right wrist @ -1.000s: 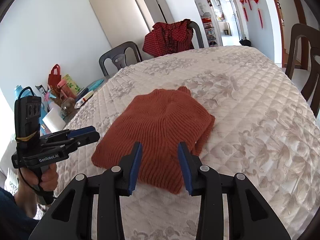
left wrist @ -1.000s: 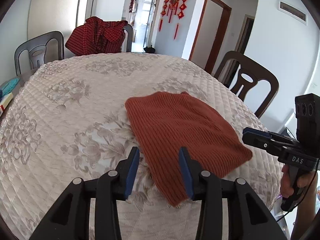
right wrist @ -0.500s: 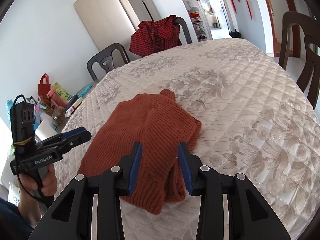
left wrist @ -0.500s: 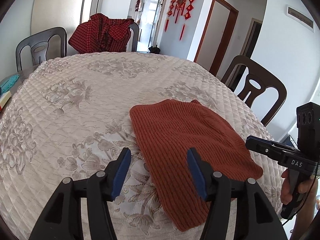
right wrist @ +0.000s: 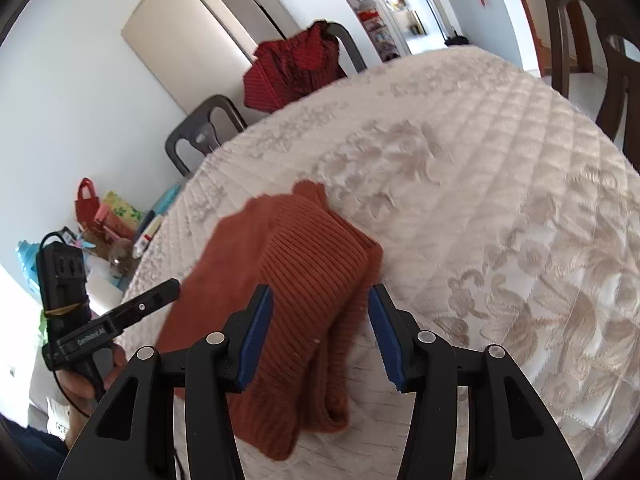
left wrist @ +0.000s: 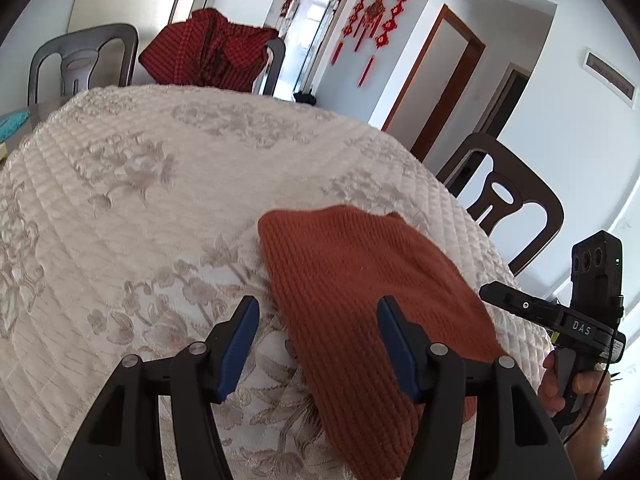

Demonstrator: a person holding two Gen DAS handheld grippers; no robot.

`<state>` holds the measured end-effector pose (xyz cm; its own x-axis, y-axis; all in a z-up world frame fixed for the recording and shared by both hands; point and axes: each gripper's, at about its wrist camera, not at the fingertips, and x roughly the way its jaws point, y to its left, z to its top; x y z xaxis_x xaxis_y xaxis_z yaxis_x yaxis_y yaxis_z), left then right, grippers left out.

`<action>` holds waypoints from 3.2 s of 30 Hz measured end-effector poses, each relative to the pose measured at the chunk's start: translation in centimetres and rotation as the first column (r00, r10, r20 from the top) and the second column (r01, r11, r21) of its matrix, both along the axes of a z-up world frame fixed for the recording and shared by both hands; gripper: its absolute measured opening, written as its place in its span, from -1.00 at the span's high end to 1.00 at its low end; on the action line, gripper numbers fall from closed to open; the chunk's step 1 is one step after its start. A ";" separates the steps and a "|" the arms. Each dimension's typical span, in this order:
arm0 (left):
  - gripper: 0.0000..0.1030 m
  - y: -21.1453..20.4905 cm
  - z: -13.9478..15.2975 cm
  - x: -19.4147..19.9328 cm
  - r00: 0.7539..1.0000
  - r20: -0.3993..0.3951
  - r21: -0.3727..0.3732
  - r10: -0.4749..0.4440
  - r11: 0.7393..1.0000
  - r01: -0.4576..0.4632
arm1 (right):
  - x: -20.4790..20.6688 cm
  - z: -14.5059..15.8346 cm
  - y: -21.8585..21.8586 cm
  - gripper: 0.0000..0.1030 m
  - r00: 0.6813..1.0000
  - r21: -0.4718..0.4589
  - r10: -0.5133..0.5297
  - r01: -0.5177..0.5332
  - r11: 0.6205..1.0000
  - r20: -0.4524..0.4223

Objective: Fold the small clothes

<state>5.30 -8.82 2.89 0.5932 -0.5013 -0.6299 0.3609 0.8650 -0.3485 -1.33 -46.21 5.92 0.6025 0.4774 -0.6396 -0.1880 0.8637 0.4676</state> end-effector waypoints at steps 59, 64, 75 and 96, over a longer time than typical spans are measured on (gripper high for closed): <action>-0.27 -1.7 -2.8 0.2 0.992 -0.110 -0.056 -0.069 0.996 0.063 | 3.0 -3.5 -0.5 0.31 0.975 0.196 0.162 -0.131 0.972 -0.152; 0.05 -2.3 -2.4 0.8 0.992 -0.105 -0.036 -0.076 0.997 0.072 | 3.6 -3.7 -0.2 0.41 0.978 0.193 0.154 -0.125 0.973 -0.140; 0.35 -0.5 0.8 -0.2 0.998 -0.014 -0.014 -0.068 0.998 0.068 | 2.3 -0.6 2.0 0.48 0.987 0.185 0.155 -0.143 0.972 -0.049; 0.34 16.5 0.8 7.0 0.982 0.005 0.029 0.189 0.982 -0.189 | 13.0 -1.5 20.6 0.48 0.925 0.265 0.377 -0.354 0.897 -0.042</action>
<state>12.34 7.70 3.69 0.6772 -0.3614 -0.6410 0.1906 0.9275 -0.3215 11.64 -25.57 4.42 0.3002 0.8028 -0.5152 -0.4150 0.5962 0.6872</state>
